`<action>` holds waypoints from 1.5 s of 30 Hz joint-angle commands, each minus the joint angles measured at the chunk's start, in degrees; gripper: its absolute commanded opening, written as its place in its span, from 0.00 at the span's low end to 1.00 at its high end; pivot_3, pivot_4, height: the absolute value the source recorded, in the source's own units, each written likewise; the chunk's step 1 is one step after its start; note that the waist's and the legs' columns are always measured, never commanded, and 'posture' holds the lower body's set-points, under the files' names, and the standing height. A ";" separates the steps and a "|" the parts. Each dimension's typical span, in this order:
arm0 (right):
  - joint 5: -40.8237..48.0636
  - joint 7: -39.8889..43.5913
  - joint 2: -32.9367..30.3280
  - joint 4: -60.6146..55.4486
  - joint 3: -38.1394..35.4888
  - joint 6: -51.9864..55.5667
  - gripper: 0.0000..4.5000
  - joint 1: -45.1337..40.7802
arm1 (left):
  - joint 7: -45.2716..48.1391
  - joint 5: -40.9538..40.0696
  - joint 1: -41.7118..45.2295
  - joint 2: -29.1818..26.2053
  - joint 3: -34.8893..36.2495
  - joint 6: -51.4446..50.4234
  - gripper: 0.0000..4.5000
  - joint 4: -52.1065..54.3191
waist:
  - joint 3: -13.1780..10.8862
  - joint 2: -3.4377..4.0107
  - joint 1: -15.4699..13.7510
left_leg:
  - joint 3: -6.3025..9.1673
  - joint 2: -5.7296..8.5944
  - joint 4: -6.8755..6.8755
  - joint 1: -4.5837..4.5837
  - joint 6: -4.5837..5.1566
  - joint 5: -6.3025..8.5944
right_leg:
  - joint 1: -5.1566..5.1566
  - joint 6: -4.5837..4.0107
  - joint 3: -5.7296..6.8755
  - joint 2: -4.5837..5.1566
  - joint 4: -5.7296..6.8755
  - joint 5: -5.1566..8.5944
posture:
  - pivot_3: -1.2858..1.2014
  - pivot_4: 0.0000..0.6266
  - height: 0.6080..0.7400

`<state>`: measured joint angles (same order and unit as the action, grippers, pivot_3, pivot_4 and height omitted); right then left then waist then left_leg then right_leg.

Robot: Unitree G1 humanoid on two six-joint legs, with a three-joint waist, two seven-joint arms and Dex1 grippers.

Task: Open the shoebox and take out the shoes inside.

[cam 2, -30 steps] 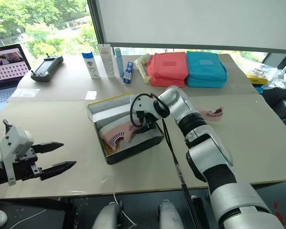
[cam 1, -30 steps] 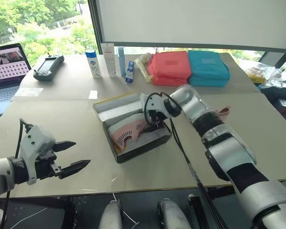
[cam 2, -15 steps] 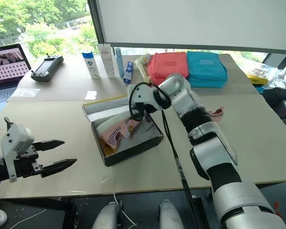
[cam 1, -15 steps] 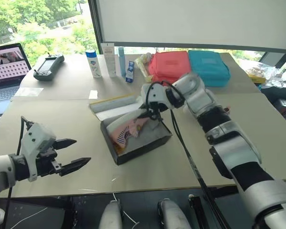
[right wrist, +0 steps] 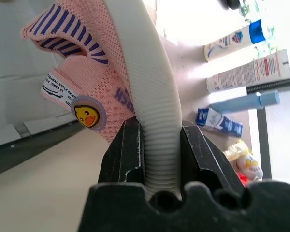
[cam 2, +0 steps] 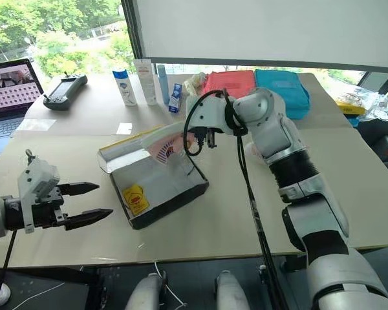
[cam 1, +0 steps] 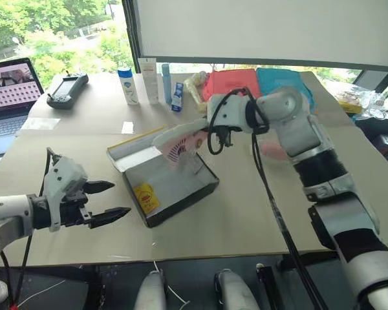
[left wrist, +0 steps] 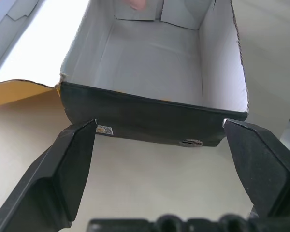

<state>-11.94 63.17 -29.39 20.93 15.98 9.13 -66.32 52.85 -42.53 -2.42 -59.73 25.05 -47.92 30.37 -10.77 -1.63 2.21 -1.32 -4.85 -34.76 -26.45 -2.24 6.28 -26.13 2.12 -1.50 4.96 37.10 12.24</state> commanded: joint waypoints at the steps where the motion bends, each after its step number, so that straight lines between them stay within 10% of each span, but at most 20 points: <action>1: 8.78 1.89 -4.92 -1.52 -10.96 15.21 0.13 -3.25 | 1.02 0.87 0.81 -0.68 -0.50 1.63 1.00 -0.41 | 0.00 0.00 -0.33 | 0.00 0.00 0.00 0.00 0.00 0.00 | 0.01 -0.02 0.00 0.00 0.00 -0.01 | 0.52 0.24 0.81; 10: 24.77 22.47 -24.44 -5.70 -14.33 40.59 0.13 11.47 | 1.60 1.32 4.78 0.01 -4.07 2.58 1.00 -2.50 | 0.04 -0.06 -1.40 | -0.05 0.01 -0.05 0.05 0.00 0.01 | 0.09 0.06 -0.01 0.06 -0.08 0.11 | 0.52 0.24 0.81; 21: 14.45 18.09 -27.44 4.16 -3.01 21.90 0.13 20.64 | 1.86 2.53 3.43 -0.51 -3.93 2.35 1.00 -1.55 | 0.02 -0.05 0.20 | -0.16 0.05 -0.11 0.10 0.03 0.00 | 0.04 0.15 -0.28 0.02 -0.02 0.08 | 0.52 0.24 0.81; 32: 8.30 -4.42 -20.00 37.97 -7.99 2.19 0.97 0.97 | 0.09 0.84 1.09 1.11 -0.05 1.05 1.00 -0.49 | 0.03 -0.10 0.47 | -0.18 0.09 -0.11 0.11 0.10 -0.05 | 0.04 0.24 -0.33 0.04 -0.04 0.02 | 0.52 0.24 0.81; 38: 13.62 2.41 -23.04 40.10 -14.58 4.54 0.99 -1.92 | -3.25 -1.48 -1.18 7.61 6.73 2.51 1.00 -3.36 | 0.03 -0.11 0.24 | -0.20 0.11 -0.06 0.11 0.40 -0.24 | 0.07 0.25 -0.38 0.05 -0.08 0.04 | 0.52 0.24 0.81; 45: 22.99 -17.36 -21.97 40.65 -32.13 -3.16 0.99 12.12 | -25.74 11.87 -1.32 26.34 13.54 18.25 1.00 -8.72 | 0.15 -0.31 -0.10 | -0.20 0.11 -0.20 0.32 0.41 -0.24 | 0.54 0.31 -0.38 0.03 -0.19 0.01 | 0.52 0.24 0.81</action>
<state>9.02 53.07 -51.33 61.45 -12.03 9.86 -55.80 32.77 -33.74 -4.28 -35.14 35.68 -35.00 21.06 -10.62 -1.94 2.12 -1.52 -4.75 -34.95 -26.06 -1.83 6.05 -25.45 2.46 -1.88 4.99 36.83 12.22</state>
